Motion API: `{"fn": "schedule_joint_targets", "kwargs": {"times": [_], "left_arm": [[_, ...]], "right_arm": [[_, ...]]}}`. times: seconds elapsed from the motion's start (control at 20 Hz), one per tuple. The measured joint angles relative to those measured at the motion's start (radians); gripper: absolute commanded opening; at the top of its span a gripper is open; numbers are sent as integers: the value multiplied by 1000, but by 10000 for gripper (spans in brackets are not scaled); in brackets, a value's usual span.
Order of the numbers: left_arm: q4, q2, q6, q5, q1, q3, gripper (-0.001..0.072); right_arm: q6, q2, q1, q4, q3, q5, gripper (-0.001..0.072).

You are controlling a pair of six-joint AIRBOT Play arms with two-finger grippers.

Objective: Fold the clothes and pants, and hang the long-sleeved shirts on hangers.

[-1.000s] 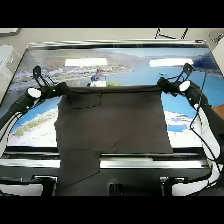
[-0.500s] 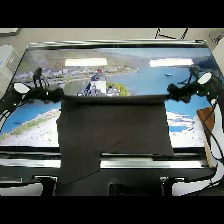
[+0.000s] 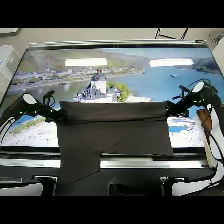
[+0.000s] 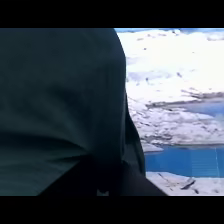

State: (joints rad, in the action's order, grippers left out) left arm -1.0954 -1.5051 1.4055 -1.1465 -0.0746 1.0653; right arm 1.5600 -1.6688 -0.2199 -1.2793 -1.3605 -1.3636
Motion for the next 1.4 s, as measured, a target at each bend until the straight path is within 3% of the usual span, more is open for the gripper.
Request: {"fn": "schedule_joint_targets", "kwargs": {"times": [0.05,0.1,0.2,0.4,0.55,0.7,0.75,0.9,1.25,1.35,1.4], "left_arm": [[-4,0,0,-4,-3,0,391],[-6,1,1,-16,-12,6,521],[-8,4,0,-64,-41,40,519],[-64,43,-2,-214,-146,100,477],[-114,116,-21,-296,-207,18,477],[-127,226,-57,-311,-227,-185,474],[-127,262,-69,-310,-227,-253,420],[-106,353,-103,-293,-225,-428,417],[-5,405,-124,-235,-174,-615,416],[15,401,-123,-221,-140,-632,352],[23,397,-119,-217,-122,-638,211]], "right_arm": [[3,0,0,7,1,-14,414],[12,3,-2,12,0,-25,436],[19,21,-20,26,-12,-66,495],[17,86,-138,28,-20,-182,499],[-8,161,-234,-2,69,-251,515],[-28,244,-286,-24,220,-243,536],[-36,263,-296,-27,264,-230,536],[-50,294,-310,-34,346,-215,535],[-61,311,-318,-37,388,-210,535],[-61,311,-318,-37,391,-209,538],[-64,311,-318,-38,392,-210,554]]}}
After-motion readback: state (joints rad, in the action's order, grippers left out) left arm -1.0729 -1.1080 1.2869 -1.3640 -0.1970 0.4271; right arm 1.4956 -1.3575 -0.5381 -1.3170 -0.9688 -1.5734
